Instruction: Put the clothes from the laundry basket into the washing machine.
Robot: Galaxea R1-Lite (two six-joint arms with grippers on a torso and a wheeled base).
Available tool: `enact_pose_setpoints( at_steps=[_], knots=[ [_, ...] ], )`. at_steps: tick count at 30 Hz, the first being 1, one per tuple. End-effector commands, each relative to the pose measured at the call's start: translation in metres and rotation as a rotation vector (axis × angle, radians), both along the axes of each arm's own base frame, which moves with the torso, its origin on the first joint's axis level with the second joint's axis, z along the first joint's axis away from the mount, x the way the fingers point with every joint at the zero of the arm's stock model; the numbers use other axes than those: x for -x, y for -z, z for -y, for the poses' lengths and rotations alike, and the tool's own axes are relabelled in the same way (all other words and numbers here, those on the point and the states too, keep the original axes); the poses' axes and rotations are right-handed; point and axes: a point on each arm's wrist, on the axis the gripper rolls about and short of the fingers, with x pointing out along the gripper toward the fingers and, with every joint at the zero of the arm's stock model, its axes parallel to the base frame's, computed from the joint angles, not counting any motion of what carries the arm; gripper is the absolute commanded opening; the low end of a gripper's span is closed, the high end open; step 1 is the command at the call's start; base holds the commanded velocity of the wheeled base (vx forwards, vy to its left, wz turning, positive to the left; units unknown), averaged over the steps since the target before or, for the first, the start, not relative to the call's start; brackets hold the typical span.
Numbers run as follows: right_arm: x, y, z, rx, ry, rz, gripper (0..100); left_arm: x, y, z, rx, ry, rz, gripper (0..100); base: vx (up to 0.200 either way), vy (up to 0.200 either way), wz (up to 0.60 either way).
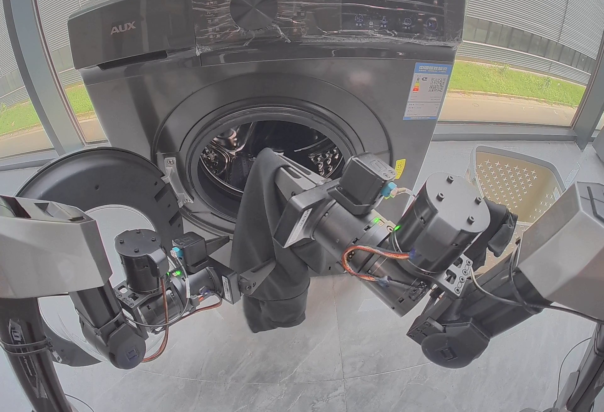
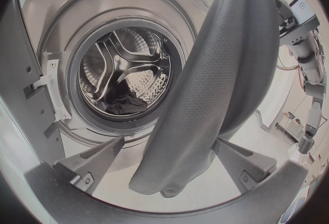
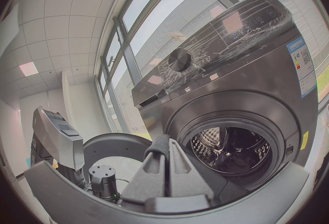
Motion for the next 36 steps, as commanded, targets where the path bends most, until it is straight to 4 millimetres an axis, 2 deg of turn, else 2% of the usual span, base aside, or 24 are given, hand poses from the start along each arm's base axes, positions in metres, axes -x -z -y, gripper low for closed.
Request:
enact_pose_setpoints(
  at_steps=[1, 7, 16, 21, 25, 26, 31, 36],
  knots=[
    [0.003, 0.005, -0.005, 0.006, -0.012, -0.005, 0, -0.008, 0.008, 0.003, -0.005, -0.007, -0.007, 100, 0.000, 0.000, 0.00],
    [0.008, 0.005, -0.008, 0.007, -0.025, -0.004, 0, -0.016, 0.012, 0.008, -0.006, -0.007, 0.003, 100, 0.000, 0.000, 0.00],
    [0.015, 0.006, -0.011, 0.015, -0.034, 0.005, 0, -0.039, 0.030, 0.025, -0.022, 0.016, 0.032, 100, 0.000, 0.000, 0.00],
    [0.015, 0.007, -0.009, 0.020, -0.033, 0.001, 0, -0.045, 0.039, 0.032, -0.026, 0.024, 0.031, 100, 0.000, 0.000, 0.00],
    [0.013, 0.008, -0.007, 0.024, -0.024, -0.002, 0, -0.046, 0.038, 0.031, -0.024, 0.018, 0.033, 100, 0.000, 0.000, 0.00],
    [0.011, 0.009, -0.006, 0.024, -0.019, -0.002, 0, -0.046, 0.037, 0.030, -0.025, 0.012, 0.035, 0, 0.000, 0.000, 0.00],
    [0.000, 0.007, -0.001, 0.018, 0.006, 0.005, 0, -0.041, 0.028, 0.025, -0.020, 0.005, 0.042, 0, 0.000, 0.000, 0.00],
    [-0.037, 0.014, 0.011, 0.025, 0.094, 0.002, 0, -0.022, 0.007, 0.016, -0.012, 0.009, 0.055, 0, 0.000, 0.000, 0.00]
  ],
)
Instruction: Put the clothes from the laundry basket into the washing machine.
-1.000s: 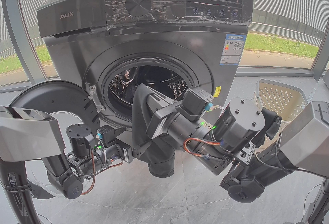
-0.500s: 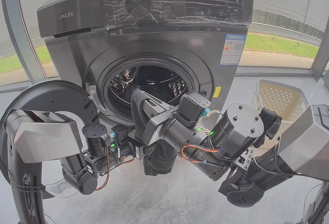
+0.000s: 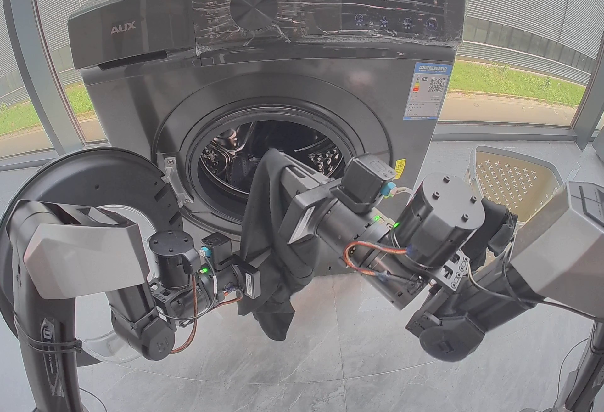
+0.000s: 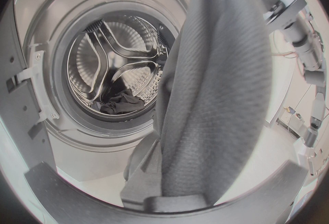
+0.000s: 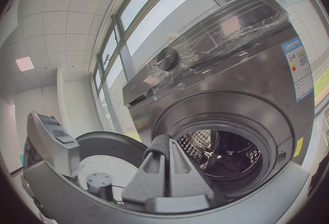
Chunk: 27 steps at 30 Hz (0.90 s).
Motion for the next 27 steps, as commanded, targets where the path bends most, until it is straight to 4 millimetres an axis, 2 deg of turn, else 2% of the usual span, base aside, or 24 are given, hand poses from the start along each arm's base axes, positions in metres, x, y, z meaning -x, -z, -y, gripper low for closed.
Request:
enact_pose_setpoints(
  at_steps=[1, 5, 11, 16, 20, 27],
  knots=[
    [-0.030, 0.009, 0.009, 0.007, 0.067, -0.002, 0, 0.016, -0.023, -0.007, 0.017, 0.005, 0.030, 0, 0.000, 0.000, 0.00],
    [-0.052, 0.019, 0.020, 0.027, 0.117, -0.017, 0, 0.046, -0.049, -0.021, 0.032, 0.035, 0.046, 0, 0.000, 0.000, 0.00],
    [-0.065, 0.034, 0.023, 0.043, 0.152, -0.037, 0, 0.079, -0.069, -0.035, 0.061, 0.138, 0.052, 0, 0.000, 0.000, 0.00],
    [-0.066, 0.044, 0.022, 0.066, 0.156, -0.046, 0, 0.082, -0.072, -0.037, 0.066, 0.144, 0.058, 0, 0.000, 0.000, 0.00],
    [-0.060, 0.062, 0.017, 0.108, 0.141, -0.078, 0, 0.070, -0.077, -0.049, 0.074, 0.084, 0.090, 0, 0.000, 0.000, 0.00],
    [-0.054, 0.065, 0.014, 0.120, 0.118, -0.077, 0, 0.067, -0.078, -0.055, 0.074, 0.057, 0.093, 0, 0.000, 0.000, 0.00]
  ],
)
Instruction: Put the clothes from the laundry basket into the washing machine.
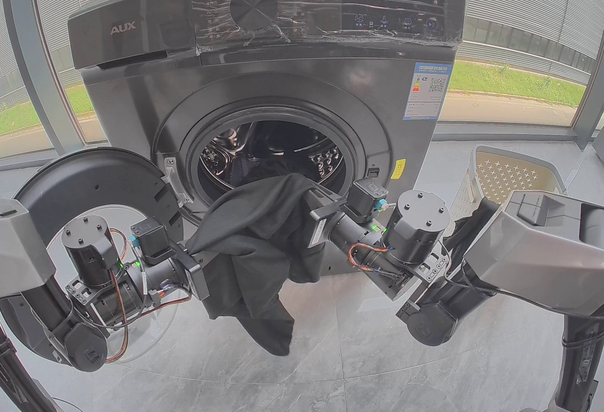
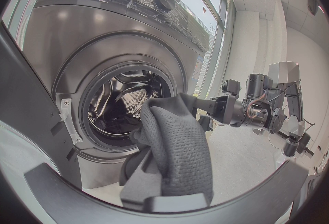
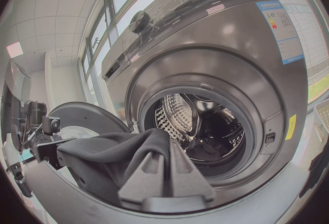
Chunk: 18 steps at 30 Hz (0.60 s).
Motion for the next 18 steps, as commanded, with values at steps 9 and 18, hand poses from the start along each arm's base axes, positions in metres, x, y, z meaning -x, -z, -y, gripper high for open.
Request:
enact_pose_setpoints(
  at_steps=[9, 18],
  knots=[
    [0.026, 0.028, 0.007, 0.084, -0.027, -0.090, 100, 0.004, -0.008, -0.005, 0.012, -0.016, 0.028, 0, 0.000, 0.000, 0.00],
    [0.106, 0.052, 0.067, 0.327, -0.074, -0.289, 100, 0.007, -0.013, -0.015, 0.016, -0.058, 0.037, 0, 0.000, 0.000, 0.00]
  ],
)
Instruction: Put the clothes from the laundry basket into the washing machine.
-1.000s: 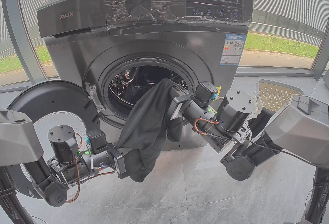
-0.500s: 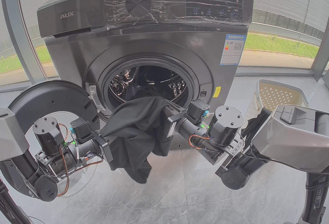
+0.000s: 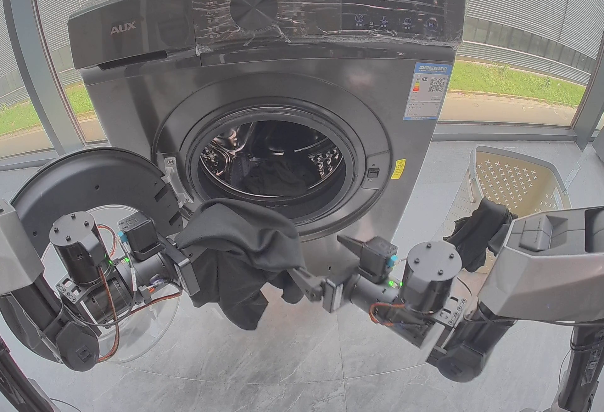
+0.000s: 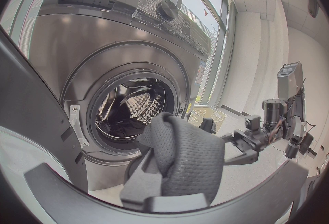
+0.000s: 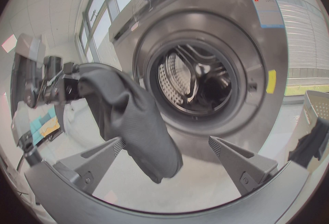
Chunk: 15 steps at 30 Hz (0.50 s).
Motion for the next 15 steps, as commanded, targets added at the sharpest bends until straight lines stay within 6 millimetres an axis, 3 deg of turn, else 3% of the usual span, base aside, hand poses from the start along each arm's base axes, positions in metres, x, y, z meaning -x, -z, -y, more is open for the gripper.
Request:
enact_pose_setpoints(
  at_steps=[1, 9, 15],
  knots=[
    [0.066, 0.013, 0.048, 0.174, -0.047, -0.150, 100, 0.003, -0.004, -0.007, 0.004, -0.033, 0.010, 0, 0.000, 0.000, 0.00],
    [0.095, 0.010, 0.082, 0.217, -0.043, -0.222, 100, 0.003, -0.002, -0.007, 0.000, -0.039, 0.005, 0, 0.000, 0.000, 0.00],
    [0.088, 0.006, 0.089, 0.200, 0.014, -0.209, 100, 0.004, -0.001, -0.008, -0.004, -0.049, -0.001, 0, 0.000, 0.000, 0.00]
  ],
)
